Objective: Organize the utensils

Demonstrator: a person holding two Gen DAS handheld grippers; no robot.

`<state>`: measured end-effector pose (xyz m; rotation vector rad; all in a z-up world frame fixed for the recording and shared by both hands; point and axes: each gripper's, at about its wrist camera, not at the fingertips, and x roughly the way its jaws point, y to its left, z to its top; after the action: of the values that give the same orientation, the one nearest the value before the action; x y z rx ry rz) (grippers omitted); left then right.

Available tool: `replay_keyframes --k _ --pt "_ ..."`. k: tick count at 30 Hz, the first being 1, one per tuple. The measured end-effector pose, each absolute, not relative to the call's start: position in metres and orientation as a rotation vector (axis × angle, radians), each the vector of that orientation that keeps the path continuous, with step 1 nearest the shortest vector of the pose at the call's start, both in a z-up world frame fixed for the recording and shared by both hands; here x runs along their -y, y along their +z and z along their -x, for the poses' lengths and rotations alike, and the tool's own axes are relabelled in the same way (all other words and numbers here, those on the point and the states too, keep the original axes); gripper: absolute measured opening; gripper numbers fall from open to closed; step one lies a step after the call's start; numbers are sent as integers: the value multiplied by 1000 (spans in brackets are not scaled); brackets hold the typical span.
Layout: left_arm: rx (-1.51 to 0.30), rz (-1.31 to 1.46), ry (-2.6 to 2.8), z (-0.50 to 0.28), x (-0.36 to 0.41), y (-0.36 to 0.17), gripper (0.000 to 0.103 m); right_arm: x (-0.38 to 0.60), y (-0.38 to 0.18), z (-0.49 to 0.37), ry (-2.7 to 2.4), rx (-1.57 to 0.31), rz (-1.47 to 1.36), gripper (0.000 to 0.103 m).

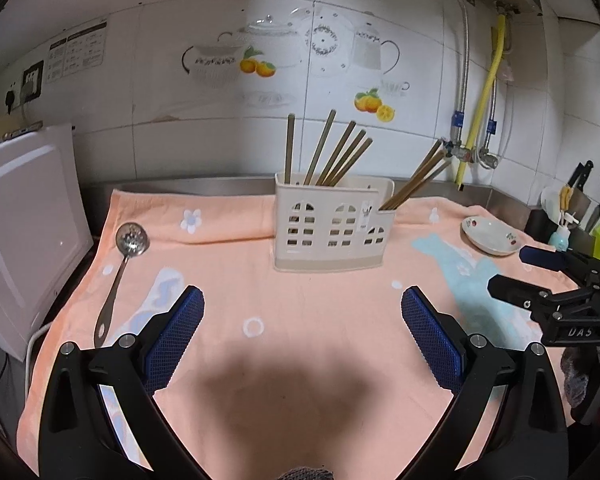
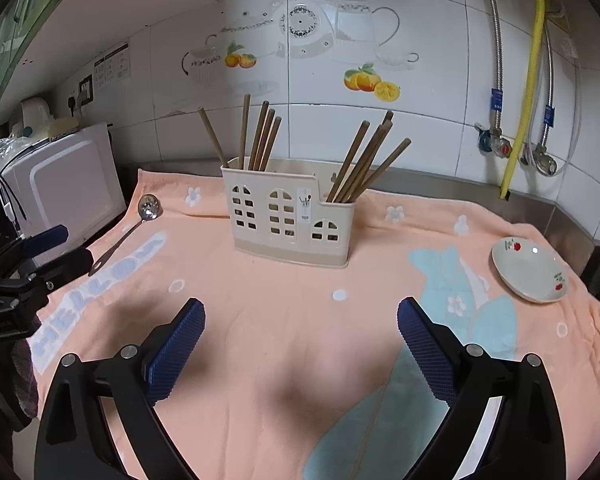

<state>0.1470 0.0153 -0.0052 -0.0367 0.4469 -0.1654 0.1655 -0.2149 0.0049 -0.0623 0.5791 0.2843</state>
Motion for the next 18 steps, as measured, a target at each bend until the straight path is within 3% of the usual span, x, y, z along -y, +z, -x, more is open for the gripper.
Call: replay_keyframes --k 18 --pt "-481 -2 -150 -129 -13 -17 98 223 -9 -161 264 -617 34 95"
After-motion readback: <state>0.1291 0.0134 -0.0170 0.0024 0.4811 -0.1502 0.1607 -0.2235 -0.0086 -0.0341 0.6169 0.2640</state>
